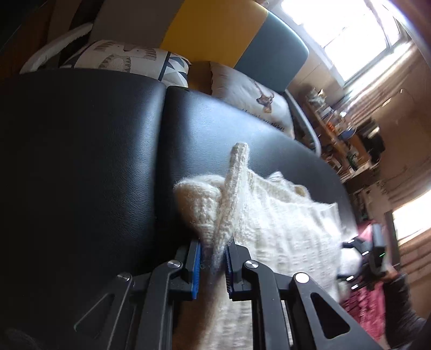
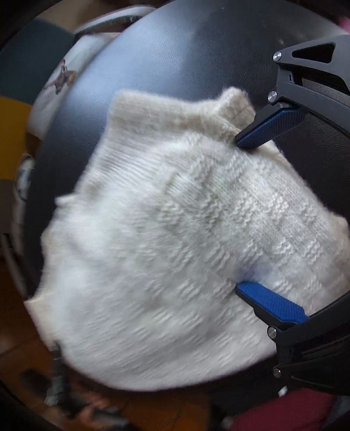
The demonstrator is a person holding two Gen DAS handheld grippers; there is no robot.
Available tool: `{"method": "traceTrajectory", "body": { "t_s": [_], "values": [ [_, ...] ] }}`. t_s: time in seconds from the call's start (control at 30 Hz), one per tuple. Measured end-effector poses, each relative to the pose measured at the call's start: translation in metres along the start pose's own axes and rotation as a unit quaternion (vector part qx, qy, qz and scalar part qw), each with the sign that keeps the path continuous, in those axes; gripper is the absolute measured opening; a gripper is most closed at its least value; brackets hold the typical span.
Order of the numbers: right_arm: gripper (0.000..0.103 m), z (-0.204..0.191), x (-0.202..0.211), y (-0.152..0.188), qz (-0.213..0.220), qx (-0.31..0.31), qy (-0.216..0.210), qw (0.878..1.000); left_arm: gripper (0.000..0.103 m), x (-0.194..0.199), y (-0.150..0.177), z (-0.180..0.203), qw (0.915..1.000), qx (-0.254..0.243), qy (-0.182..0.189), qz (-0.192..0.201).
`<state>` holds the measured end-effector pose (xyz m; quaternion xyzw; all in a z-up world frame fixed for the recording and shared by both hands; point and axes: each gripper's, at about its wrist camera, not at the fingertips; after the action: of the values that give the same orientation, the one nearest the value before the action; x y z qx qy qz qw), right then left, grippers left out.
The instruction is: Fold clothes
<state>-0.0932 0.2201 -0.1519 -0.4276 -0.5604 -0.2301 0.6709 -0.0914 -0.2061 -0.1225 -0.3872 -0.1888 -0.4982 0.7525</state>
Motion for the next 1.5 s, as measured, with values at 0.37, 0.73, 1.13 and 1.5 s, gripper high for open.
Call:
{"method": "traceTrajectory", "body": {
  "t_s": [0.37,0.73,1.13,1.5],
  "values": [
    [0.103,0.002,-0.01,0.02,0.012,-0.03,0.029,0.999,0.013,0.03,0.002,0.055,0.987,0.066,0.124,0.079],
    [0.103,0.013,-0.005,0.041,0.049,-0.06,0.033,0.996,0.013,0.003,-0.011,0.168,0.9834,0.066,0.15,0.077],
    [0.103,0.03,0.011,0.084,0.117,-0.077,0.013,0.99,0.013,-0.101,0.003,0.266,0.982,0.088,0.167,0.006],
    [0.103,0.043,0.032,0.13,0.185,-0.096,-0.004,0.978,0.013,-0.186,0.045,0.27,0.9811,0.128,0.132,-0.058]
  ]
}}
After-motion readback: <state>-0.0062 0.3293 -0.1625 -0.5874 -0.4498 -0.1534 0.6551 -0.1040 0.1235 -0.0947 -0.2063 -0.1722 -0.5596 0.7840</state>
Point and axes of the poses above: each gripper's, at about its wrist camera, not at the fingertips, and x roughly against the way its jaws point, z to its right, y to its underside, and after that the axes turned 7 degrees about y, right-handed
